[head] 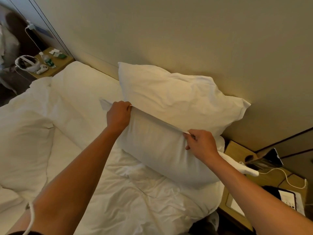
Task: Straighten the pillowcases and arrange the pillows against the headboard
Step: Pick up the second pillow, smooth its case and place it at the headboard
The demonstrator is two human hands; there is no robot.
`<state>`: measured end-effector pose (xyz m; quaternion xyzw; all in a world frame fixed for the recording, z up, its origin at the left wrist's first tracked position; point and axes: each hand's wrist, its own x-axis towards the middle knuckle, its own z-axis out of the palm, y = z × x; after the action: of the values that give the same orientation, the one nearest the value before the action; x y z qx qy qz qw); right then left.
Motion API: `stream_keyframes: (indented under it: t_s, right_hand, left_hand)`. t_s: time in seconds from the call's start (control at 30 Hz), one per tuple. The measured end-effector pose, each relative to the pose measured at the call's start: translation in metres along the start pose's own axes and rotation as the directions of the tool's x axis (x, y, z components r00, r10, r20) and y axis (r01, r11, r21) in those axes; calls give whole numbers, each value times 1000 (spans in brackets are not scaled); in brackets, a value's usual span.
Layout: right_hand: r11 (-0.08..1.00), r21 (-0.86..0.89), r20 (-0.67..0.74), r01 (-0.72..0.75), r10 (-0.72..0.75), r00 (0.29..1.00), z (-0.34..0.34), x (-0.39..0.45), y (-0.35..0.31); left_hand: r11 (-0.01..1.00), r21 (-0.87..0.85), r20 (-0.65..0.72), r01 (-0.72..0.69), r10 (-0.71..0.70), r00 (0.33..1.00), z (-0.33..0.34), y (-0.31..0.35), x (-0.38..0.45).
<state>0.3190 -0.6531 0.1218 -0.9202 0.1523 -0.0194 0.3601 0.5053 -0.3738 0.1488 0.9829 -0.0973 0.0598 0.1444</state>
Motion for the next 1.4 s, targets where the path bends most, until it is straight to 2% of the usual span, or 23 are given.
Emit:
stream_keyframes:
  t_s: [0.07, 0.13, 0.2, 0.27, 0.33, 0.4, 0.47, 0.57, 0.67, 0.73, 0.83, 0.87, 0.93, 1.03, 1.1, 1.3, 1.4]
  right_hand:
    - [999, 36, -11, -2, 3, 1000, 3, 17, -4]
    - [1000, 29, -21, -8, 9, 1000, 10, 31, -6]
    - [999, -28, 7, -38, 39, 999, 21, 39, -5]
    - [986, -164, 92, -38, 54, 994, 37, 43, -1]
    - [951, -307, 166, 16, 37, 985, 52, 45, 4]
    - [938, -338, 197, 81, -14, 980, 64, 49, 7]
    - [928, -350, 214, 130, -56, 975, 79, 55, 9]
    - [919, -352, 241, 177, -94, 966, 104, 70, 6]
    - [914, -361, 280, 185, -83, 956, 136, 84, 1]
    - [899, -407, 262, 160, -53, 964, 158, 86, -2]
    - [835, -519, 179, 184, -104, 978, 187, 83, -1]
    - [832, -515, 171, 206, -136, 976, 193, 83, 2]
    - [846, -466, 190, 260, -192, 963, 201, 85, 9]
    - [848, -402, 223, 345, -275, 935, 202, 97, 18]
    - [854, -354, 200, 381, -329, 923, 198, 112, 25]
    - [860, -301, 123, 412, -393, 911, 164, 174, 39]
    - [861, -288, 37, 419, -428, 903, 135, 215, 38]
  left_hand:
    - [996, -64, -28, 61, -63, 998, 4, 2, 18]
    - [983, -125, 21, 136, -134, 991, 18, 3, 26]
    - [966, -146, 164, 215, -191, 968, 39, 6, 20]
    - [934, -144, 327, 328, -268, 906, 67, 6, 1]
    - [900, -135, 453, 415, -316, 833, 96, 4, -24]
    - [878, -164, 533, 449, -305, 790, 120, 0, -49]
    - [850, -237, 517, 470, -299, 802, 137, -5, -67]
    - [776, -367, 422, 514, -353, 835, 150, -13, -83]
    - [683, -432, 434, 589, -415, 800, 160, -24, -97]
    - [558, -476, 519, 680, -446, 729, 168, -32, -109]
    - [178, -510, 728, 841, -431, 533, 179, -36, -131]
    - [90, -497, 772, 863, -408, 487, 184, -36, -136]
    - [-13, -485, 810, 875, -383, 444, 196, -33, -143]
    - [-108, -500, 814, 859, -396, 424, 212, -24, -141]
    - [-139, -525, 806, 840, -398, 438, 220, -14, -132]
    - [-136, -600, 746, 789, -453, 489, 238, 34, -70]
    - [-157, -625, 736, 765, -444, 510, 238, 62, -16]
